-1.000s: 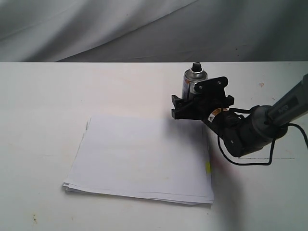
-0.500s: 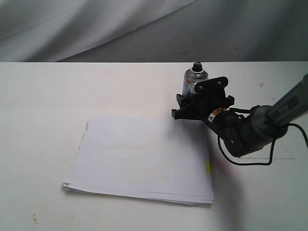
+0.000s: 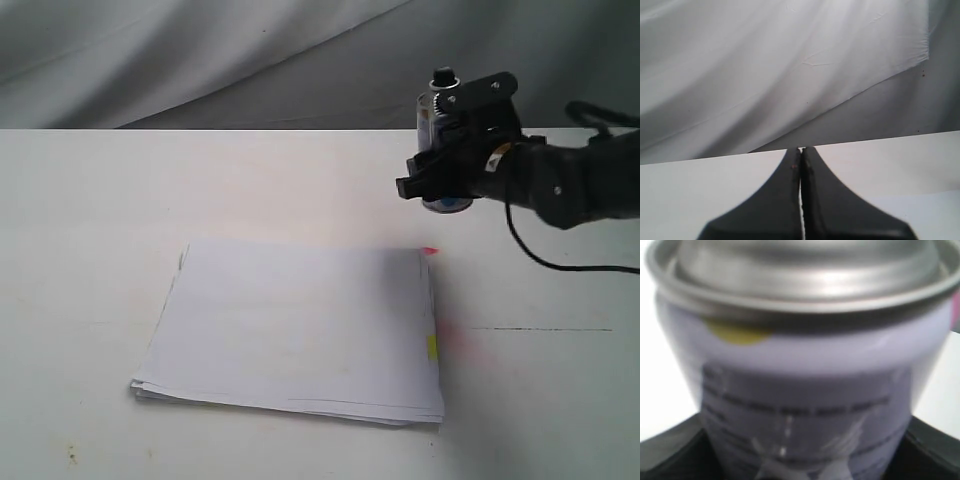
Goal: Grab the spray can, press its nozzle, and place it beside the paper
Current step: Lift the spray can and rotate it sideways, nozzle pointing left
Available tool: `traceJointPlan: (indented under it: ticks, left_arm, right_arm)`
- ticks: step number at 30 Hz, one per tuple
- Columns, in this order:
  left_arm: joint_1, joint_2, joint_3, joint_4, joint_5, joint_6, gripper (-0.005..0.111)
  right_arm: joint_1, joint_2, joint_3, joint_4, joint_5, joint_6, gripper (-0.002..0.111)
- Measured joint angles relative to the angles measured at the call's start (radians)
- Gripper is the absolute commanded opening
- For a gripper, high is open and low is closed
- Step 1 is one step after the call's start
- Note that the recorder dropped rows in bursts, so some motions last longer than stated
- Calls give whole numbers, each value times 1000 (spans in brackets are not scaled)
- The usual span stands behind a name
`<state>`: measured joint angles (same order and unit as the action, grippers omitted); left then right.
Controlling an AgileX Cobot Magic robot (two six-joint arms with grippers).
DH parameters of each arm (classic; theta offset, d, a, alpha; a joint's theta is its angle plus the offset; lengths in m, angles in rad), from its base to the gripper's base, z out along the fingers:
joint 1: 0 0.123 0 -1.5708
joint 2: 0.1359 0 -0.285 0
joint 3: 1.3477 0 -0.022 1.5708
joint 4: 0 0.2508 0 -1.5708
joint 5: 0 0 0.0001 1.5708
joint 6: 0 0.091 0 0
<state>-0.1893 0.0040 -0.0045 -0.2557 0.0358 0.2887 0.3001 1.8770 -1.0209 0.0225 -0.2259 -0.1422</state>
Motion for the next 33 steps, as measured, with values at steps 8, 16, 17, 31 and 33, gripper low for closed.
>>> traceJointPlan:
  ticks: [8, 16, 17, 31, 33]
  left_arm:
    - [0, 0, 0, 0, 0, 0, 0]
    - [0, 0, 0, 0, 0, 0, 0]
    - [0, 0, 0, 0, 0, 0, 0]
    - [0, 0, 0, 0, 0, 0, 0]
    - [0, 0, 0, 0, 0, 0, 0]
  right_arm:
    - [21, -217, 0, -173, 358, -38, 0]
    - [212, -273, 2, -569, 582, 240, 0]
    - [243, -271, 2, -633, 604, 287, 0]
    - [488, -126, 2, -1199, 782, 788, 0]
    - [498, -120, 2, -1208, 767, 805, 0]
